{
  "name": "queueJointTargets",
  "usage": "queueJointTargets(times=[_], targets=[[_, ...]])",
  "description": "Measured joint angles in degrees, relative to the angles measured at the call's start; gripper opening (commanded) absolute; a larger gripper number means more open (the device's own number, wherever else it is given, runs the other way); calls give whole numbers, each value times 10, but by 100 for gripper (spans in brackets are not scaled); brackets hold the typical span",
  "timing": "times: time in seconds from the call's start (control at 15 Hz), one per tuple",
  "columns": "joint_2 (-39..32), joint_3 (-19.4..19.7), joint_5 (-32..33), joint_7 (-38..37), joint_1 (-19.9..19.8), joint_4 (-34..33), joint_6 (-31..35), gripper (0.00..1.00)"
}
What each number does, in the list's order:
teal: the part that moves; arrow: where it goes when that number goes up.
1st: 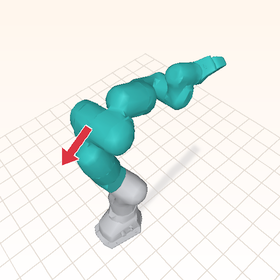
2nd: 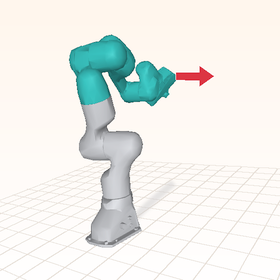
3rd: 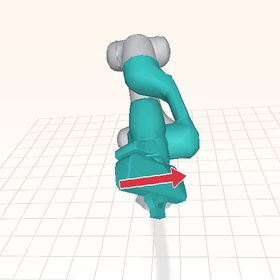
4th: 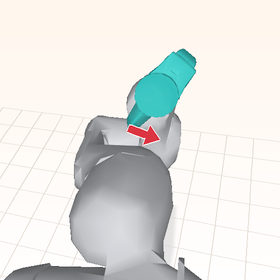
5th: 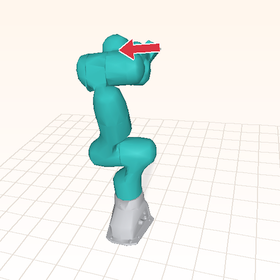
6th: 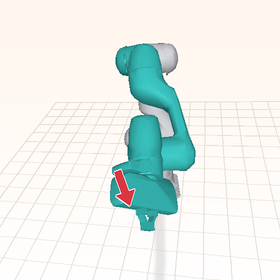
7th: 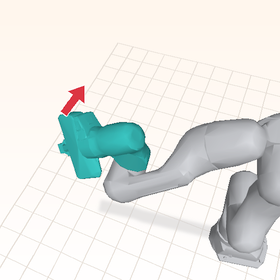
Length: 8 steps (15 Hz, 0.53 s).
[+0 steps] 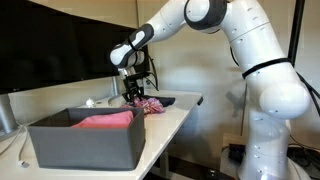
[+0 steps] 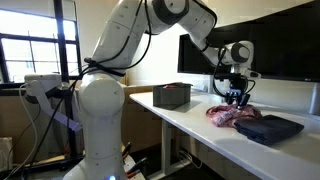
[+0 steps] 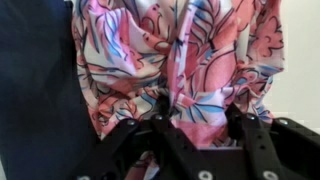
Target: Pick up the clothes and put them in the box
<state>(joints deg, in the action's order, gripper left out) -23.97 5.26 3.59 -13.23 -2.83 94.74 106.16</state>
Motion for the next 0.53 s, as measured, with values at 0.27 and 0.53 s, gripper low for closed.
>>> queueJointTargets(times=[0.27,0.53], targets=[[0,-3,0,0,1,-1,0,8],[2,-3,0,0,1,-1,-2,6]])
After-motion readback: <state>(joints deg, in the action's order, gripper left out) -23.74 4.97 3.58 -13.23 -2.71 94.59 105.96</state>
